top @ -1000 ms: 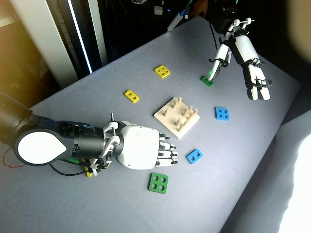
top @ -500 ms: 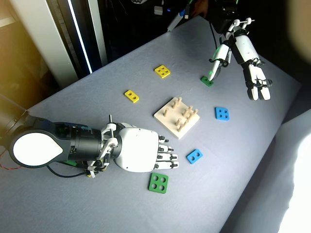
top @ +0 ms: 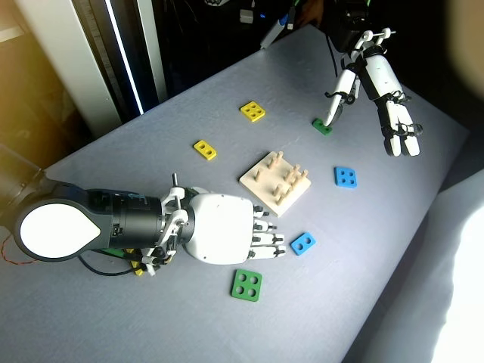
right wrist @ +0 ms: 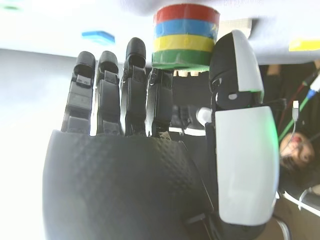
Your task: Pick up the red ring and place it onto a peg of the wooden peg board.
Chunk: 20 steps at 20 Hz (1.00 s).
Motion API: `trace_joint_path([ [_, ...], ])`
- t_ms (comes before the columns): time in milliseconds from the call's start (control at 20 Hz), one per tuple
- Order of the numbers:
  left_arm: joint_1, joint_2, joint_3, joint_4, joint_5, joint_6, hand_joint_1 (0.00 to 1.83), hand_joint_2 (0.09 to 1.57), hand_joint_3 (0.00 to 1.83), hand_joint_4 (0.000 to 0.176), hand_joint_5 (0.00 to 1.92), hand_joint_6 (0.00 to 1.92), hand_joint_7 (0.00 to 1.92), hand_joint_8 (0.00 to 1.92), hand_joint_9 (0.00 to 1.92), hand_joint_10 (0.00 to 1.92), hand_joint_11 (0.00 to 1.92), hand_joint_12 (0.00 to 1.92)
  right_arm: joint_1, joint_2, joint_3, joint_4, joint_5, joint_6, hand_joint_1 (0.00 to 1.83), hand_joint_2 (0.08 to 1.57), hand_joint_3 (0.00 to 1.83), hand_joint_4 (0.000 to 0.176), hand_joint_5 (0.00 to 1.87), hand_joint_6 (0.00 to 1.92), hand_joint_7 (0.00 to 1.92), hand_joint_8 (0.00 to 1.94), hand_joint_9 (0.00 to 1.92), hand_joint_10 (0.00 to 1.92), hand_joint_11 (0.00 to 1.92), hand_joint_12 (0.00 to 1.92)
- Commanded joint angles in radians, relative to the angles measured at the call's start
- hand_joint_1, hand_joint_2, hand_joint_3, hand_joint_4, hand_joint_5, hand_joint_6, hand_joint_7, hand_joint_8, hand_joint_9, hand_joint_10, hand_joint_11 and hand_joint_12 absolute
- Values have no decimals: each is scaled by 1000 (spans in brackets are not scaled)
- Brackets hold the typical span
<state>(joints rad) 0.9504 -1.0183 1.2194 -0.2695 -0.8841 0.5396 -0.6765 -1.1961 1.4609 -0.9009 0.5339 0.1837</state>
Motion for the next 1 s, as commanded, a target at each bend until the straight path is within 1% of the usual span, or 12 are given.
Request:
trace_joint_path([
  [0, -8, 9, 5, -4, -124, -10, 510, 1043, 1, 163, 102, 1, 0, 0, 0, 0, 0, 0, 19, 6, -4, 36, 88, 7, 1075, 1218, 0, 0, 784, 1301, 475, 1, 198, 5, 0, 354],
  [50, -8, 9, 5, -6, -125, -10, 510, 1042, 1, 157, 100, 0, 0, 0, 0, 0, 0, 0, 26, 10, -7, 34, 92, 7, 1075, 1217, 0, 0, 786, 1300, 482, 4, 199, 5, 0, 364],
  [100, -8, 10, 6, -8, -126, -10, 499, 1037, 0, 172, 101, 0, 0, 0, 0, 0, 0, 0, 34, 14, -11, 32, 97, 7, 1079, 1213, 0, 0, 795, 1287, 474, 2, 194, 3, 0, 354],
  [250, -7, 12, 7, -14, -131, -10, 475, 1034, 0, 175, 105, 2, 0, 0, 0, 0, 0, 0, 52, 24, -27, 29, 118, 7, 1097, 1214, 0, 0, 789, 1293, 467, 2, 187, 3, 0, 261],
  [350, -7, 16, 8, -20, -132, -6, 496, 1033, 0, 176, 107, 2, 0, 0, 0, 0, 0, 0, 66, 25, -38, 15, 130, 7, 1105, 1205, 0, 0, 806, 1268, 484, 5, 203, 9, 0, 360],
  [400, -7, 18, 9, -24, -132, -3, 489, 1038, 1, 176, 105, 1, 0, 0, 0, 0, 0, 0, 73, 25, -43, 10, 138, 7, 1105, 1210, 0, 0, 798, 1278, 482, 3, 197, 5, 0, 303],
  [550, -7, 18, 12, -29, -132, -1, 488, 1046, 4, 176, 107, 1, 0, 0, 0, 0, 0, 0, 85, 29, -57, 9, 159, 7, 1103, 1215, 2, 0, 787, 1290, 482, 1, 223, 15, 0, 371],
  [650, -6, 18, 12, -31, -131, 1, 485, 1039, 0, 176, 102, 0, 0, 0, 0, 0, 0, 0, 90, 30, -61, 5, 165, 7, 1103, 1217, 0, 0, 785, 1291, 480, 2, 214, 10, 0, 283],
  [700, -6, 18, 13, -31, -131, 1, 486, 1041, 1, 166, 97, 0, 0, 0, 0, 0, 0, 0, 91, 30, -62, 5, 167, 7, 1102, 1219, 1, 0, 779, 1300, 471, 1, 193, 4, 0, 202],
  [750, -6, 19, 13, -32, -131, 1, 482, 1032, 0, 164, 95, 0, 0, 0, 0, 0, 0, 0, 91, 29, -64, 5, 170, 7, 1104, 1215, 0, 0, 786, 1291, 472, 1, 193, 4, 0, 275],
  [850, -7, 20, 13, -33, -131, 1, 475, 1021, 0, 163, 90, 0, 0, 0, 0, 0, 0, 0, 91, 29, -69, 5, 174, 7, 1115, 1196, 0, 0, 822, 1239, 499, 8, 240, 22, 0, 703],
  [950, -8, 22, 14, -34, -131, 1, 473, 1010, 0, 169, 104, 5, 0, 0, 0, 0, 0, 0, 90, 29, -76, 4, 182, 7, 1119, 1184, 0, 0, 844, 1206, 511, 8, 263, 29, 0, 816],
])
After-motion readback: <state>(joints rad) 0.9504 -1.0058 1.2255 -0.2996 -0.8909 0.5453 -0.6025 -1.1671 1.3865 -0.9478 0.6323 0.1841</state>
